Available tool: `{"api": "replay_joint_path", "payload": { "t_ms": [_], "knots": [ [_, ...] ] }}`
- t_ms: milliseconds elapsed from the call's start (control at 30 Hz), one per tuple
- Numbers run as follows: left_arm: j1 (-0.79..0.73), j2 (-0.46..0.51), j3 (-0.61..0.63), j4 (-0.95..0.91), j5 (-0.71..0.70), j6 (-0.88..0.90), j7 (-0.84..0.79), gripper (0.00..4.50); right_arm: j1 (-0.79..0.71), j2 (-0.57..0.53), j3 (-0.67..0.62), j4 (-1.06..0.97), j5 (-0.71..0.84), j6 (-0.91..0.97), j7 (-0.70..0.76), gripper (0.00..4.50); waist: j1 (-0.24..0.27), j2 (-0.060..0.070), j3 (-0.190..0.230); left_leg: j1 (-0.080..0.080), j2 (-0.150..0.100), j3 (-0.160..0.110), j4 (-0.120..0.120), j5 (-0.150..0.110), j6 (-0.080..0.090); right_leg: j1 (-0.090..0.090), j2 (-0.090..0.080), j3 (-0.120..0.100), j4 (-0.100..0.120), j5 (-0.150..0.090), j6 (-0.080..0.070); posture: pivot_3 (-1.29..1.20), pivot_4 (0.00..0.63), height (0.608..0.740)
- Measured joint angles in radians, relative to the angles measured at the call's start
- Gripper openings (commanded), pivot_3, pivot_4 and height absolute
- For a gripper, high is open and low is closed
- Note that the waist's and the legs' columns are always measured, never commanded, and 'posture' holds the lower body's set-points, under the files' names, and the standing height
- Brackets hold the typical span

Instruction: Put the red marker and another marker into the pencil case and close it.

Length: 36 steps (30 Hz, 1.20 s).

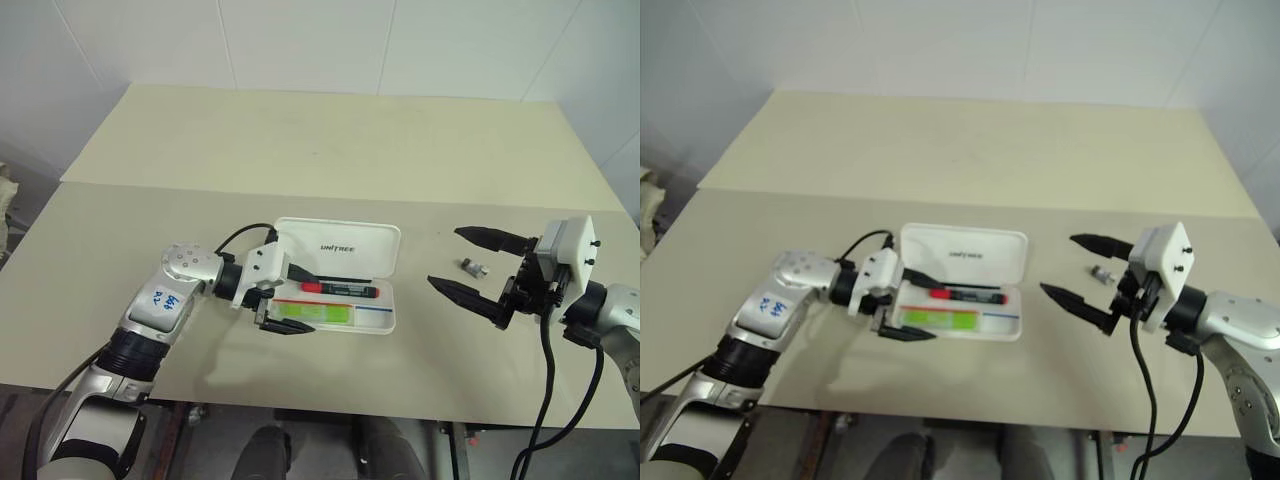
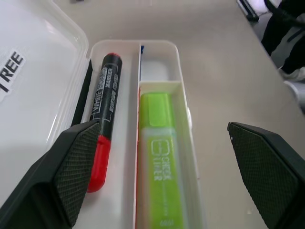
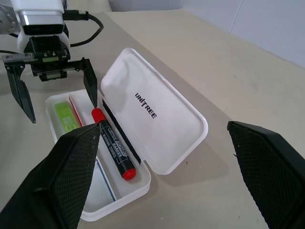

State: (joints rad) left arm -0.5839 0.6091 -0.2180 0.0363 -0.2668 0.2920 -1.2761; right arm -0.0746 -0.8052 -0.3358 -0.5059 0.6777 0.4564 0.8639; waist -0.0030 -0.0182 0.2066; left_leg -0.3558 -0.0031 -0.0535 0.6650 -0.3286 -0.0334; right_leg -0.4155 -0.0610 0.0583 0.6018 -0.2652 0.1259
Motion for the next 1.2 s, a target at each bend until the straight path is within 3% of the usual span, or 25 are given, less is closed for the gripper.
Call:
{"api": "replay_joint_path", "payload": {
  "t_ms": [200, 633, 1100, 1200],
  "knots": [
    [0.001, 0.0, 0.11, -0.054, -0.154, 0.082, -0.023, 4.47, -0.068, -0.001, 0.024, 0.133, -0.023, -0.005, 0.025, 4.5, 0.0, 0.0, 0.0, 0.0, 0.0, 0.0, 0.001, 0.0, 0.0, 0.0, 0.0, 0.0, 0.001, 0.0, 0.0, 0.0, 0.15, 0.74],
    [-0.166, 0.033, 0.252, -0.059, -0.336, 0.253, -0.012, 4.47, -0.344, -0.015, 0.235, 0.735, -0.301, -0.167, 0.161, 4.5, -0.005, 0.001, 0.0, 0.0, -0.001, 0.001, 0.0, 0.001, 0.0, -0.001, 0.0, 0.0, 0.002, 0.0, 0.0, 0.0, 0.15, 0.74],
    [-0.149, 0.094, 0.28, -0.112, -0.363, 0.309, 0.007, 4.47, -0.476, -0.011, 0.254, 1.205, -0.442, -0.372, 0.294, 4.5, -0.025, 0.001, 0.001, 0.0, -0.001, 0.002, -0.001, 0.001, -0.001, -0.002, -0.001, 0.001, 0.004, 0.0, 0.0, 0.0, 0.15, 0.74],
    [-0.149, 0.096, 0.28, -0.115, -0.367, 0.313, 0.013, 4.5, -0.513, 0.01, 0.253, 1.28, -0.452, -0.417, 0.302, 3.84, -0.029, 0.001, 0.001, 0.001, -0.001, 0.003, 0.0, 0.002, -0.001, -0.001, 0.0, 0.002, 0.003, 0.0, 0.0, 0.0, 0.15, 0.74]
  ]
}}
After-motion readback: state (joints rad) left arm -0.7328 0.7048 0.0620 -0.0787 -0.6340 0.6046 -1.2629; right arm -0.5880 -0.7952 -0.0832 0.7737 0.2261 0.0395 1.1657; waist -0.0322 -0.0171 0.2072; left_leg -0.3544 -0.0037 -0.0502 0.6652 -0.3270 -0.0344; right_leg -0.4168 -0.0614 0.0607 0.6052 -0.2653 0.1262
